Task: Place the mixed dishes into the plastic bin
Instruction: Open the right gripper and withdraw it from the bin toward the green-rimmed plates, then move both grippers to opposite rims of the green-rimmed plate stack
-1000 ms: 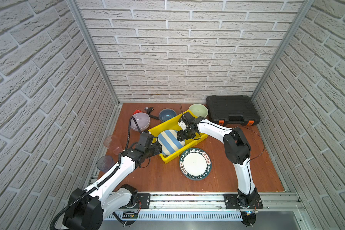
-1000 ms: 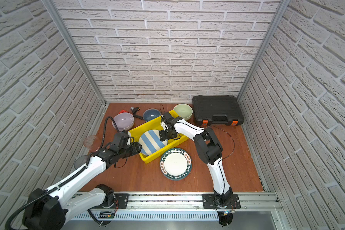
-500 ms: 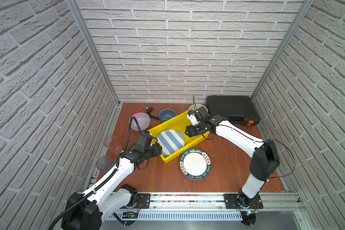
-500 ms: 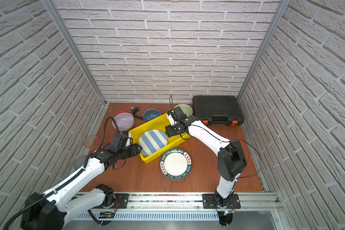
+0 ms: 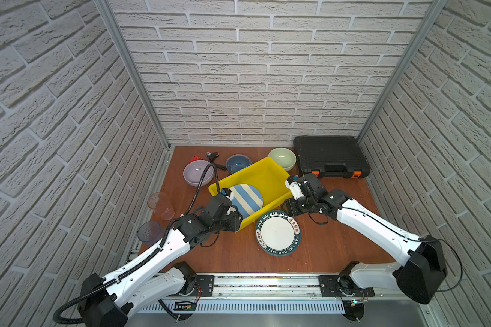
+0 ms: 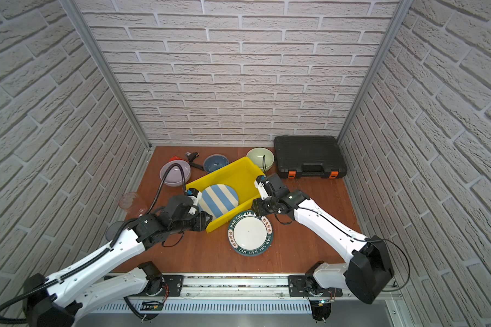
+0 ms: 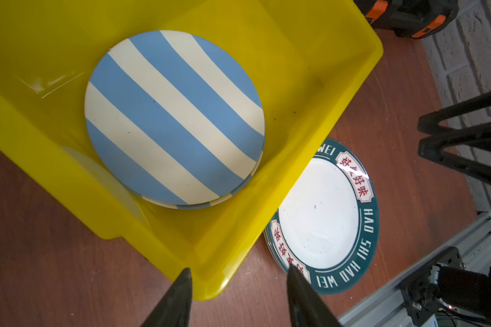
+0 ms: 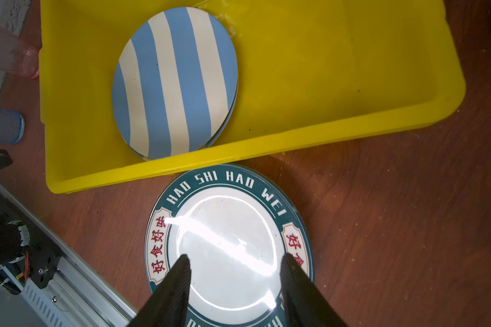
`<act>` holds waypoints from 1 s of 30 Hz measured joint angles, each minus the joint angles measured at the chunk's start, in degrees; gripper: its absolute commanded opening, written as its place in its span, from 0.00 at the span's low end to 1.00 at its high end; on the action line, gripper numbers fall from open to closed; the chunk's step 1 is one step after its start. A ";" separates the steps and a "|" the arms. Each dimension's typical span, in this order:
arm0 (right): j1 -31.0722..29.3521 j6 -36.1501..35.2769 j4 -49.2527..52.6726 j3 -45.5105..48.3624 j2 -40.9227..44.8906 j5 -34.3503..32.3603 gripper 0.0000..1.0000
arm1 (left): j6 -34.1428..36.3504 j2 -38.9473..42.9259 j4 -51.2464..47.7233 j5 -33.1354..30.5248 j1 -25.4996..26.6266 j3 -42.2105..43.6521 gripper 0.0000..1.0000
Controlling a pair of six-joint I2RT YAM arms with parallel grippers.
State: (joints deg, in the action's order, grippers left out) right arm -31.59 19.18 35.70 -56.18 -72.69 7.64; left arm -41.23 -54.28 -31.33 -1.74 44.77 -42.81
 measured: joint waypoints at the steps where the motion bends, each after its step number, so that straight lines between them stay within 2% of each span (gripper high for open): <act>1: 0.11 0.46 -0.55 1.92 1.75 0.02 0.50 | -0.50 -0.39 0.13 -0.85 1.42 0.00 0.52; 6: 1.90 2.12 -0.90 8.41 8.13 0.20 0.47 | -3.50 -3.91 2.99 -5.01 7.93 0.02 0.52; 16: 4.90 5.55 -5.53 17.84 9.90 4.74 0.42 | -8.22 -16.92 9.60 -10.88 15.41 -0.68 0.50; 23: 5.29 7.69 -8.74 21.92 9.94 5.57 0.42 | -11.13 -25.97 11.56 -13.27 17.55 -4.68 0.44; 30: 5.38 8.20 -9.94 23.39 9.35 5.07 0.41 | -13.53 -29.29 11.43 -15.74 18.05 -5.64 0.43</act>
State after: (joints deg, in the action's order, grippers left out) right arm -26.22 27.38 25.76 -32.80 -63.33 12.71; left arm -54.76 -83.57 -19.90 -17.47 62.83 -48.45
